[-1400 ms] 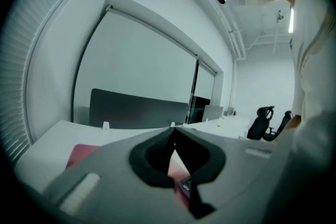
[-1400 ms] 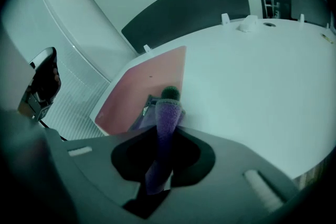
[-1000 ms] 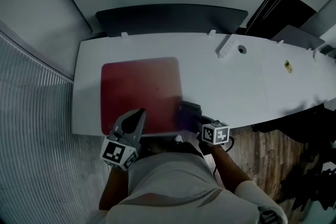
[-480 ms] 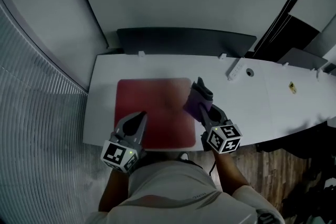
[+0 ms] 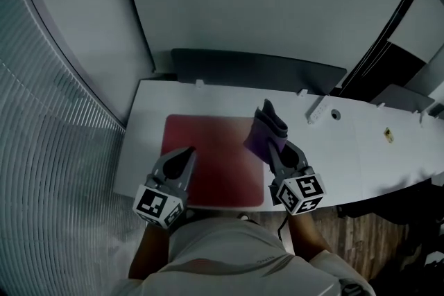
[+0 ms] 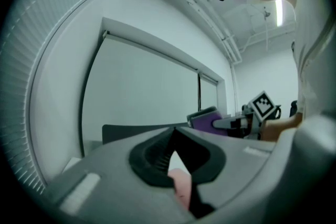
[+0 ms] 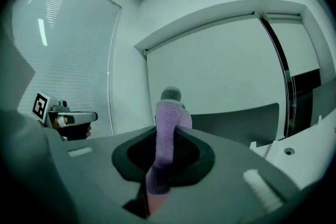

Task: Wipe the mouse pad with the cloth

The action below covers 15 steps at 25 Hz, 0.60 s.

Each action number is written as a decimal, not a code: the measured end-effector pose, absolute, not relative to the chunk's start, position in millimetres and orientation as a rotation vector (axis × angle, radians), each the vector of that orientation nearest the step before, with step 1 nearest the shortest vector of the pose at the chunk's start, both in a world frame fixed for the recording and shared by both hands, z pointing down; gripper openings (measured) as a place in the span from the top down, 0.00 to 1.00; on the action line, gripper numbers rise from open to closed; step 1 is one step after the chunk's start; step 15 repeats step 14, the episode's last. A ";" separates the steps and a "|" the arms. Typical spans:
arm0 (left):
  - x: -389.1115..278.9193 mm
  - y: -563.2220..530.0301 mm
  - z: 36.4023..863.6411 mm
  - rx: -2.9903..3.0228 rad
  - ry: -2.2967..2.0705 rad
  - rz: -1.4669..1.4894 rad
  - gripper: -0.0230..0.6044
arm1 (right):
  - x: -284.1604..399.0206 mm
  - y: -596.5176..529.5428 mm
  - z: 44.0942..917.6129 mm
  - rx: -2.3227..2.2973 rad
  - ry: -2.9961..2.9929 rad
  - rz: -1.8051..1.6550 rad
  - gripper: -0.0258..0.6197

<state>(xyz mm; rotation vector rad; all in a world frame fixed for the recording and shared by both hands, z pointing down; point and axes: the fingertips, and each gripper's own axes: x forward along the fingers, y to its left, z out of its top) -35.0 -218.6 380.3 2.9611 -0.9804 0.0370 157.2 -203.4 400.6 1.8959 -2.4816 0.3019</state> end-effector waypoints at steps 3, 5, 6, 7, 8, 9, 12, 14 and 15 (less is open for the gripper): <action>-37.9 -219.5 379.0 2.981 -0.983 0.041 0.96 | 153.6 -206.4 401.9 1.894 -2.492 0.326 0.89; -38.4 -220.4 380.9 2.990 -0.988 0.050 0.96 | 151.8 -207.5 403.7 1.891 -2.491 0.328 0.89; -38.2 -220.6 381.6 2.991 -0.987 0.051 0.96 | 151.0 -208.4 404.4 1.889 -2.490 0.330 0.89; -37.9 -220.7 381.7 2.992 -0.985 0.052 0.96 | 150.0 -209.5 404.5 1.888 -2.491 0.333 0.89; -37.6 -220.3 381.5 2.995 -0.985 0.058 0.96 | 148.9 -210.3 403.7 1.888 -2.495 0.337 0.89; -37.4 -219.3 381.2 2.996 -0.985 0.067 0.96 | 147.7 -210.5 402.1 1.887 -2.500 0.339 0.89; -36.0 -211.5 378.2 2.992 -0.993 0.090 0.96 | 142.2 -207.1 399.7 1.877 -2.516 0.344 0.89; -35.4 -204.5 377.6 2.994 -0.998 0.111 0.96 | 137.9 -202.6 401.3 1.868 -2.522 0.351 0.89; -35.4 -204.5 377.6 2.994 -0.998 0.111 0.96 | 137.9 -202.6 401.3 1.868 -2.522 0.351 0.89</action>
